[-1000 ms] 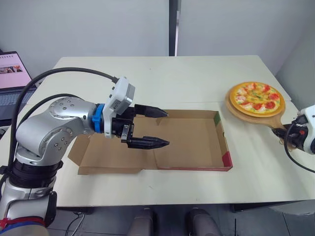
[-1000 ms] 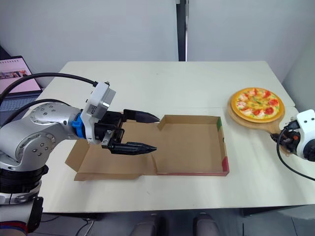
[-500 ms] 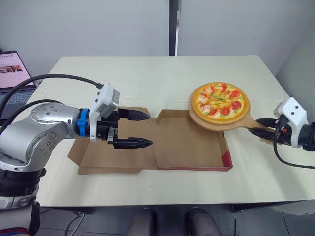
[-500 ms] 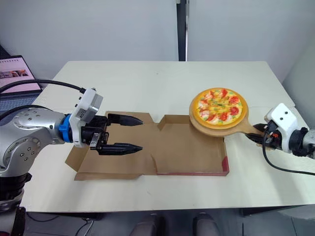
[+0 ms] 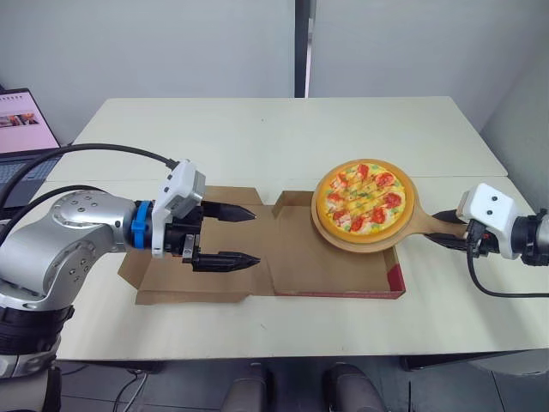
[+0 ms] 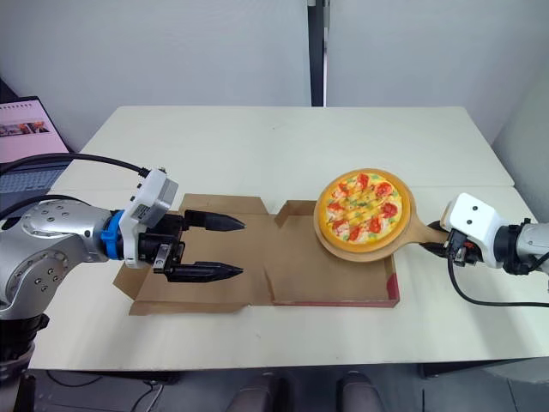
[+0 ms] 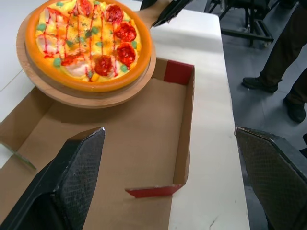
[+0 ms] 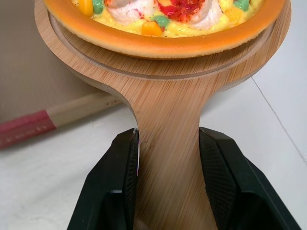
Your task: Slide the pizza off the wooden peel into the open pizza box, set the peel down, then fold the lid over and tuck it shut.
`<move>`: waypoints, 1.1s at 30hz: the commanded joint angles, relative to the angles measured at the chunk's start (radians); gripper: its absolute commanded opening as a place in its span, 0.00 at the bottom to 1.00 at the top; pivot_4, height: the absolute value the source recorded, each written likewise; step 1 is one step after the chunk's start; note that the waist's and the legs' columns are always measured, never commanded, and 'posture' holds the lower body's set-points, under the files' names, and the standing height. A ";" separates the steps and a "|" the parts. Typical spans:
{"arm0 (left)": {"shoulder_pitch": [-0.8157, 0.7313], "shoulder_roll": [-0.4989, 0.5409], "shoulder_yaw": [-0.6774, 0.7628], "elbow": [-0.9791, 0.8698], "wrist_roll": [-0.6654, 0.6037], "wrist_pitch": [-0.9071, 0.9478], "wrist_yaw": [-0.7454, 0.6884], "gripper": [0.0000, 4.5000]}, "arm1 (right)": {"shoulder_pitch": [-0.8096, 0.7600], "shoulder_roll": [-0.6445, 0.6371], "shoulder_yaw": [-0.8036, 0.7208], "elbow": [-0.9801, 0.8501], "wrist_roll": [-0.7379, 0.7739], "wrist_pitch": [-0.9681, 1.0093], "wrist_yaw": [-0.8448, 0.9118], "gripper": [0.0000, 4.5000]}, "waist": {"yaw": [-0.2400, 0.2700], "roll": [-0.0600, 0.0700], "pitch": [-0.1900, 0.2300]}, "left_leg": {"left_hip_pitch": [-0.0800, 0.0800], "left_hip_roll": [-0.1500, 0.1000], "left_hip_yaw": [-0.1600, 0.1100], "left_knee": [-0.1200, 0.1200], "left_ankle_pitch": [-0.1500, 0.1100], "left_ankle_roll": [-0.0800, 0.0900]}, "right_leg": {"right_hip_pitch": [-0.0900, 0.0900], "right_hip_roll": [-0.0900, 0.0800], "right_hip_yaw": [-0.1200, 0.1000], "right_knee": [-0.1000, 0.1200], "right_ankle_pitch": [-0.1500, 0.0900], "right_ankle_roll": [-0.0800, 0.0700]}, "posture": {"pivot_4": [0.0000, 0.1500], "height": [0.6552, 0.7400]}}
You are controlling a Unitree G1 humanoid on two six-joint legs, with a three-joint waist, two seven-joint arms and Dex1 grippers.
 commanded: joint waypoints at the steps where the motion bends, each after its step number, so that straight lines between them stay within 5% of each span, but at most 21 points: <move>1: 0.005 0.018 0.022 -0.026 0.012 -0.031 -0.017 1.00 | -0.031 -0.027 -0.034 -0.033 -0.018 -0.077 0.003 0.36 | 0.001 0.000 0.000 | 0.000 0.000 0.000 0.000 0.000 0.000 | 0.000 0.000 0.000 0.000 0.000 0.000 | 1.00 1.00; 22: 0.030 0.008 -0.002 -0.033 0.059 -0.073 -0.036 1.00 | -0.127 -0.031 0.021 0.089 -0.165 -0.213 -0.018 0.36 | 0.002 0.000 0.000 | 0.000 0.000 0.000 0.000 0.000 0.000 | 0.000 0.000 0.000 0.000 0.000 0.000 | 1.00 1.00; 33: 0.020 -0.007 -0.015 -0.038 0.062 -0.073 -0.024 1.00 | -0.117 -0.074 -0.139 0.190 -0.144 -0.199 -0.027 0.36 | 0.003 0.000 0.000 | 0.000 0.000 0.000 0.000 0.000 0.000 | 0.000 0.000 0.000 0.001 0.000 0.000 | 1.00 1.00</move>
